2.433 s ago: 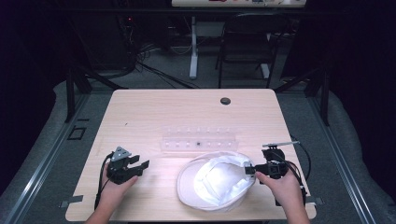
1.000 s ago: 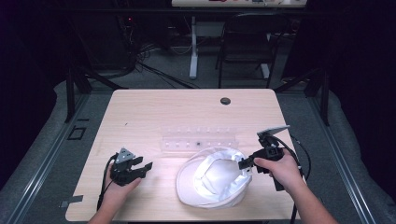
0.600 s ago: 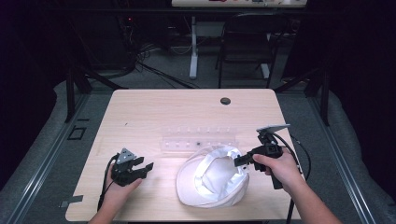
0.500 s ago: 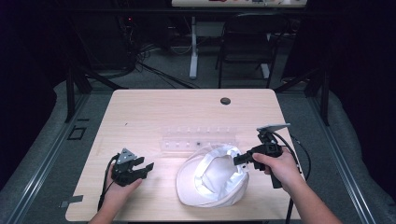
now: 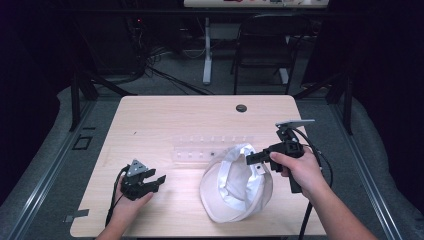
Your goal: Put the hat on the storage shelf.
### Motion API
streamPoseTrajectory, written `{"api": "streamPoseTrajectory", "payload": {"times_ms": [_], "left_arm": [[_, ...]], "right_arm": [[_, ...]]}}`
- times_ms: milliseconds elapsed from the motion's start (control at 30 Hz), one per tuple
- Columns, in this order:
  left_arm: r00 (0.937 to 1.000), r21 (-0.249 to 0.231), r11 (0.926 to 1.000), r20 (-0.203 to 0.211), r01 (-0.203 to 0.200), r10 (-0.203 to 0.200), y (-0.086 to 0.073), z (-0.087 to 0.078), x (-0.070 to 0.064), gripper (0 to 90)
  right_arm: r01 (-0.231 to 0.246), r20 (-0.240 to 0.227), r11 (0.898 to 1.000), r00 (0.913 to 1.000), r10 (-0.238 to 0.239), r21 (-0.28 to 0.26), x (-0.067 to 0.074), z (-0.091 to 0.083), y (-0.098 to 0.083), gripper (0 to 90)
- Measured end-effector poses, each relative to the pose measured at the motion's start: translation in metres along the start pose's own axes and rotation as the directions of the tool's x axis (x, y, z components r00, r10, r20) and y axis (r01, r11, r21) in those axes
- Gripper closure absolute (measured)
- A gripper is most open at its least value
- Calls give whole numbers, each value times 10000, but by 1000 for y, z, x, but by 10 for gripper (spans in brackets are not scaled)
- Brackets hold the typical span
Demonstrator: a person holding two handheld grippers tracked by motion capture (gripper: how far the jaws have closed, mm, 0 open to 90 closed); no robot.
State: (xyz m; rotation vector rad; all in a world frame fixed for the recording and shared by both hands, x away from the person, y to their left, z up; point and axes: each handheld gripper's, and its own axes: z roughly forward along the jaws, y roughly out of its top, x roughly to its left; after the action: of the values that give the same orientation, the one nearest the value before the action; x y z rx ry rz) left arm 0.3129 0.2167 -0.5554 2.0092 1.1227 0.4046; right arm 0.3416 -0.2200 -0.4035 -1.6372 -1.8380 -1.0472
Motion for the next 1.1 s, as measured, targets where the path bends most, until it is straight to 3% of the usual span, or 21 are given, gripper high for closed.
{"api": "streamPoseTrajectory", "payload": {"times_ms": [267, 667, 1100], "left_arm": [[9999, 63, 9999, -25, -98, 98, 0, 1, -1, 483], [9989, 129, 9989, 169, -443, 441, 1, 5, -11, 478], [9981, -83, 9984, 253, -551, 553, 2, 4, -15, 483]], "right_arm": [[622, 331, 9979, 9975, -617, -153, 26, -15, 6, 812], [860, 719, 9941, 9941, -812, -663, 38, -32, 12, 813], [1086, 359, 9902, 9937, -1058, -883, 56, -27, 18, 814]]}}
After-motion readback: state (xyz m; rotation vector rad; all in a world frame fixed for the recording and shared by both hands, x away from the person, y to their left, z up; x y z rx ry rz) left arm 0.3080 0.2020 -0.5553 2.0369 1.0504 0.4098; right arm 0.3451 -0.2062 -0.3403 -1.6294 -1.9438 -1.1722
